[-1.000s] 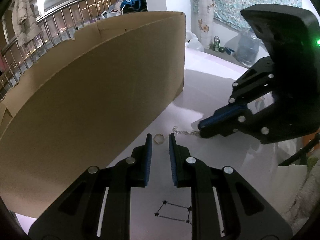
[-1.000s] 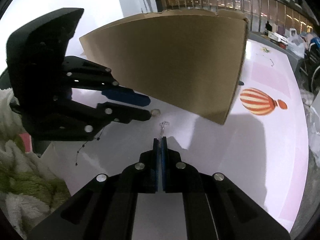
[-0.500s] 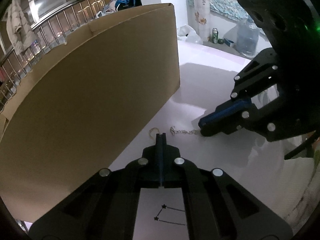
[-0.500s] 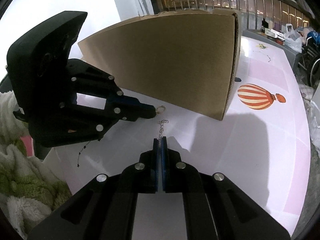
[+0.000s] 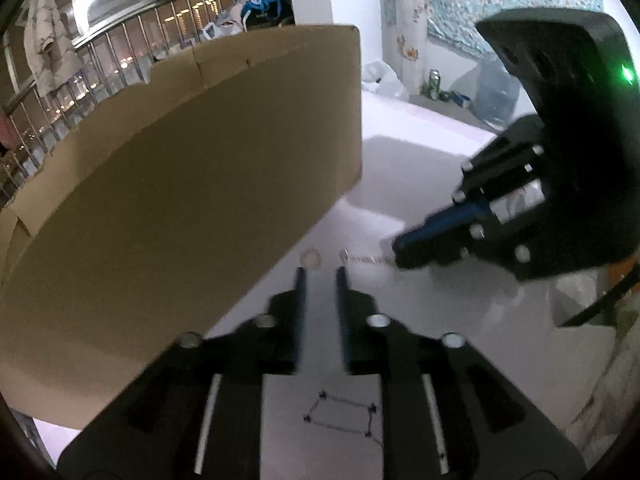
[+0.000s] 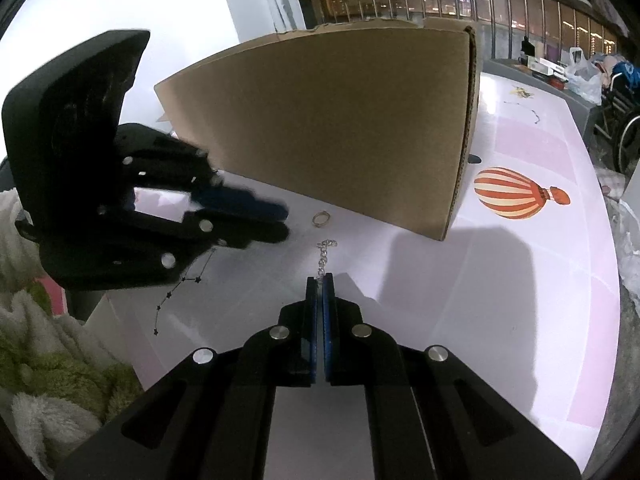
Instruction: Organize jewelry
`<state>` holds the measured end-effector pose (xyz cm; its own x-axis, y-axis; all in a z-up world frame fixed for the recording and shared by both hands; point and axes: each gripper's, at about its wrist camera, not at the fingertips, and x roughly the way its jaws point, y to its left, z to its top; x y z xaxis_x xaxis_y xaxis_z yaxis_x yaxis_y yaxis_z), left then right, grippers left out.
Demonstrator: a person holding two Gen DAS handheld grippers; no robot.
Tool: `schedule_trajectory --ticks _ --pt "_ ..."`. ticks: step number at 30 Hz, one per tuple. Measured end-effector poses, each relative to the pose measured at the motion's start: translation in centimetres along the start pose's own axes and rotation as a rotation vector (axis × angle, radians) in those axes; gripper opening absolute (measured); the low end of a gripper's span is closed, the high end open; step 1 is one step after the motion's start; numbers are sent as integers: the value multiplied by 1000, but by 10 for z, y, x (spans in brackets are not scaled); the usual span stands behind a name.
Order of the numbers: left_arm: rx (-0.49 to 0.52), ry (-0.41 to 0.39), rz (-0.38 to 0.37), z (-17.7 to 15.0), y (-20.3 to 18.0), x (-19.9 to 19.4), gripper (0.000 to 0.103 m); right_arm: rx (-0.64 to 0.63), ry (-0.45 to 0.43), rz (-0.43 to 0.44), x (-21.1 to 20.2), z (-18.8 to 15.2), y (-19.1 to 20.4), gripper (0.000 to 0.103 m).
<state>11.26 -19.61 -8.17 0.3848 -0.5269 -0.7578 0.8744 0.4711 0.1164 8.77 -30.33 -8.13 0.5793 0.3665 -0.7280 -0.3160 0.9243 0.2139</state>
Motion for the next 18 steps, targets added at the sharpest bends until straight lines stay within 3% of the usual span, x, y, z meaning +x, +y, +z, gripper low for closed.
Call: schedule_trajectory --ticks 14,16,18 --pt "8 16 31 15 4 19 16 14 -12 26 2 -2 -6 3" --pt "7 22 32 15 4 21 7 15 -13 27 2 -1 -6 3" --pt "17 25 32 18 5 22 4 16 -13 28 2 -1 -6 3"
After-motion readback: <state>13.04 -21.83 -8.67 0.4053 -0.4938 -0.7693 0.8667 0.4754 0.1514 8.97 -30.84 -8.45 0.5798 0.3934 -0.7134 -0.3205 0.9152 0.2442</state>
